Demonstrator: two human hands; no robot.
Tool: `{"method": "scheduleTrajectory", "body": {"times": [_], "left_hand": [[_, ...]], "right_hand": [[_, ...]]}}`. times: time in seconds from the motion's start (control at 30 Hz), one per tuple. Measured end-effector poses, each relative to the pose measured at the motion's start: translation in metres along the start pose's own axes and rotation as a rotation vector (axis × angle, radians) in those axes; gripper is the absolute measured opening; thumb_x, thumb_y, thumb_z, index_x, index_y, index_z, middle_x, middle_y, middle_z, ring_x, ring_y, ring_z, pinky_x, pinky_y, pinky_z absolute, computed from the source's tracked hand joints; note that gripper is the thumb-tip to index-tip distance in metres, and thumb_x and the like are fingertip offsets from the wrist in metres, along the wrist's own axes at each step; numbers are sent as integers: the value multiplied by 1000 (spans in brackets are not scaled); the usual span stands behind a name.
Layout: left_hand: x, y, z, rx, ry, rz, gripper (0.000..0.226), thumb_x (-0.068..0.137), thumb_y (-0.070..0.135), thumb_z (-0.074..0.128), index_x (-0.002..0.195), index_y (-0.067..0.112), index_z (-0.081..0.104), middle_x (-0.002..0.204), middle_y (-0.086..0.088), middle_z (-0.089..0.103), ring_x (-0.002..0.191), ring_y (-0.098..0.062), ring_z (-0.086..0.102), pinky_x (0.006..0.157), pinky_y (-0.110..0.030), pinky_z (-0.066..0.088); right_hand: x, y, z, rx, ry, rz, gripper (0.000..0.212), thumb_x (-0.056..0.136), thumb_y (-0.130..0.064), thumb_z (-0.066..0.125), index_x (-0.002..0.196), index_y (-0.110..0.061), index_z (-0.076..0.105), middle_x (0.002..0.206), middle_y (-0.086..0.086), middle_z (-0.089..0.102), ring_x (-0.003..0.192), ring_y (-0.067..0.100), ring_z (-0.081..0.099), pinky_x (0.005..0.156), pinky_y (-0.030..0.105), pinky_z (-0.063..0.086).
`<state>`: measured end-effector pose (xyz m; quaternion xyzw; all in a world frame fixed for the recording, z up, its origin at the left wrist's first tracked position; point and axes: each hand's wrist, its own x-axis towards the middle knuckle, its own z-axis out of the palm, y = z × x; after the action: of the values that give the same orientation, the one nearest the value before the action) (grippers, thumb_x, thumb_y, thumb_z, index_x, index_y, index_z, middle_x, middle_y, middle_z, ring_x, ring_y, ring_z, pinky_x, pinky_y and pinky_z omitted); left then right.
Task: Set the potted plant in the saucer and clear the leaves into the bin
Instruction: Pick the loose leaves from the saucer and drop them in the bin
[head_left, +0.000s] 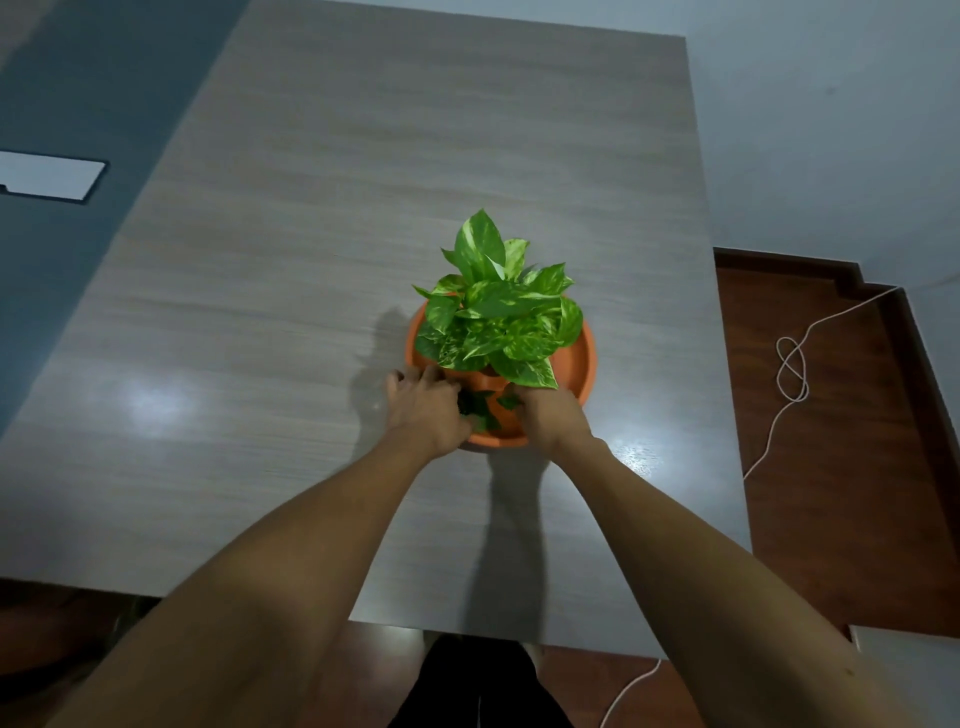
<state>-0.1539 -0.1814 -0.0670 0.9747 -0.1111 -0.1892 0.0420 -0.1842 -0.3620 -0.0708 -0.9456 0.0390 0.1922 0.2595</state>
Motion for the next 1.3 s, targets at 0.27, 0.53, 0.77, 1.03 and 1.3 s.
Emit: {"method": "scheduleTrajectory", "body": {"times": [0.27, 0.53, 0.77, 1.03, 1.3], "left_hand": [[0, 6, -1, -165, 10, 5, 20, 86, 25, 63, 104, 19, 68, 116, -6, 68, 118, -29, 56, 104, -45, 32], [5, -7, -5, -271, -4, 42, 17, 81, 23, 69, 95, 13, 73, 111, -9, 70, 114, -33, 57, 96, -41, 35], [4, -9, -10, -268, -38, 57, 18, 82, 29, 69, 90, 14, 73, 107, -8, 70, 110, -31, 58, 95, -39, 36], [0, -9, -28, -158, -55, 105, 56, 60, 54, 63, 111, 32, 68, 119, -5, 66, 113, -29, 57, 91, -37, 49], [1, -2, -25, -116, -120, 66, 43, 68, 51, 70, 105, 29, 67, 113, -2, 67, 111, -27, 59, 91, -39, 39]], "right_hand": [[-1, -12, 14, 113, 14, -55, 47, 84, -5, 58, 130, -12, 58, 123, 16, 65, 102, 31, 64, 78, 30, 53], [4, -21, 15, 36, -11, -135, 58, 84, -28, 71, 139, -33, 53, 136, 8, 61, 120, 33, 57, 91, 42, 53], [-5, -14, 11, 75, 4, -95, 30, 87, -6, 59, 113, -15, 72, 110, 12, 72, 98, 34, 64, 76, 36, 52], [-7, -24, 10, -13, 33, -64, 56, 76, -39, 67, 130, -31, 55, 117, 11, 69, 104, 36, 64, 77, 43, 57], [-8, -25, 17, 16, 66, -79, 30, 79, -35, 58, 105, -28, 73, 101, 5, 74, 91, 31, 67, 69, 40, 56]]}}
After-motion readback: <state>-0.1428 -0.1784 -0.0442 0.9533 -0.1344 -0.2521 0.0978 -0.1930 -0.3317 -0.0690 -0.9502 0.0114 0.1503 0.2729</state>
